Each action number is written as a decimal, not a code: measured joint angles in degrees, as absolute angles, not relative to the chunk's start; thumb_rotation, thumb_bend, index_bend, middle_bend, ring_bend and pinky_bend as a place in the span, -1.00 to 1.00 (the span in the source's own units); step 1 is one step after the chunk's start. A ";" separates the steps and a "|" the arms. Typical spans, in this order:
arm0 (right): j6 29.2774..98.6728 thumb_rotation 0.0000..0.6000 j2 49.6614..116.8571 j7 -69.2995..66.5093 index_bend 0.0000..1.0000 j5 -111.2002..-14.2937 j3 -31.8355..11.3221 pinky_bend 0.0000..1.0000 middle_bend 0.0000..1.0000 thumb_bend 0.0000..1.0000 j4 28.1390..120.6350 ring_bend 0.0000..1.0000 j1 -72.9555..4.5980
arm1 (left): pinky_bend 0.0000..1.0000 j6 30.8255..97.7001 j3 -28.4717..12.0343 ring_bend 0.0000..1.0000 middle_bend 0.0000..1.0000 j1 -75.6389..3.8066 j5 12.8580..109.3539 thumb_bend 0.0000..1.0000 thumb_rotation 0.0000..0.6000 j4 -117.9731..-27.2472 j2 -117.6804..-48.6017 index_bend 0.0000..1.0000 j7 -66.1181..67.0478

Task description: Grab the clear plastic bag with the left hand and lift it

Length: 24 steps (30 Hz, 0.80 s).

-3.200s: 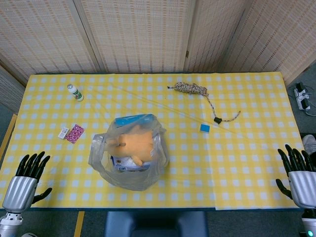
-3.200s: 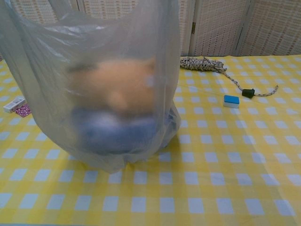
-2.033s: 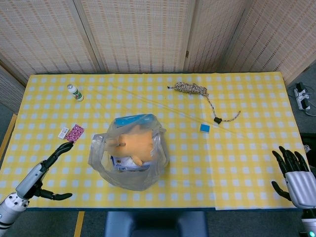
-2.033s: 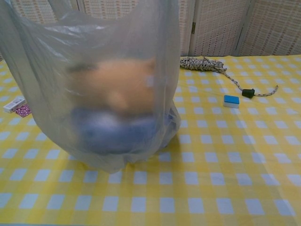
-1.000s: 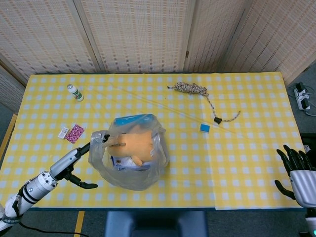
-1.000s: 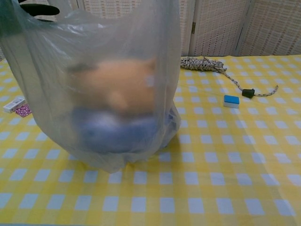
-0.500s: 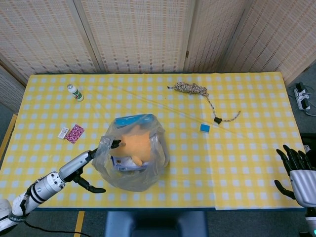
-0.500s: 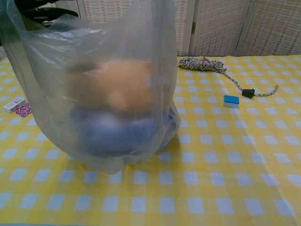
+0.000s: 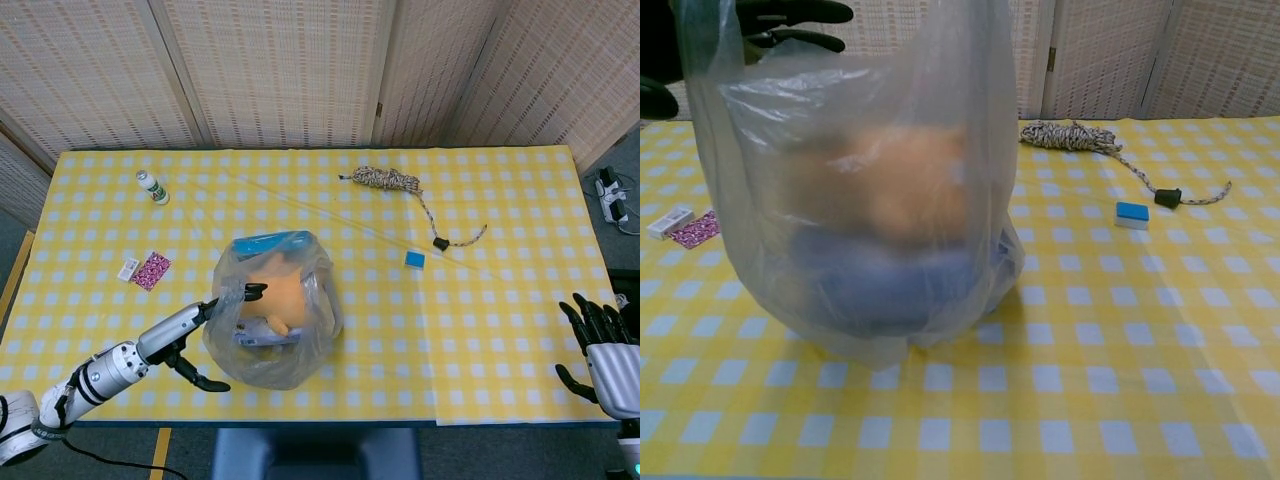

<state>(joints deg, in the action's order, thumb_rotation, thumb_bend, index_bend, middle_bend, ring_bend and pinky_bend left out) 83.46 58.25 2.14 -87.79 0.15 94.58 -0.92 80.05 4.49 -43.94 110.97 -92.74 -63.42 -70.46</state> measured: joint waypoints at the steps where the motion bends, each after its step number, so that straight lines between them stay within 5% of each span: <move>1: 83.48 1.00 58.24 2.13 -1.00 -87.83 0.17 -1.00 -1.00 -0.34 94.60 -1.00 -0.91 | -0.87 80.04 4.41 -0.99 -0.92 -44.31 111.01 -0.88 1.00 -92.93 -63.43 -0.89 -70.72; 24: 83.38 1.00 58.41 2.07 -1.00 -87.62 0.16 -1.00 -1.00 -0.34 94.45 -1.00 -0.99 | -0.76 71.06 3.48 -0.90 -0.81 -53.24 108.50 -0.88 1.00 -93.72 -63.31 -0.90 -78.83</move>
<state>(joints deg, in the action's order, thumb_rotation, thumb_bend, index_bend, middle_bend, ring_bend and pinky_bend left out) 83.38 58.41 2.07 -87.62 0.16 94.45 -0.99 71.06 3.48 -53.24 108.50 -93.72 -63.31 -78.83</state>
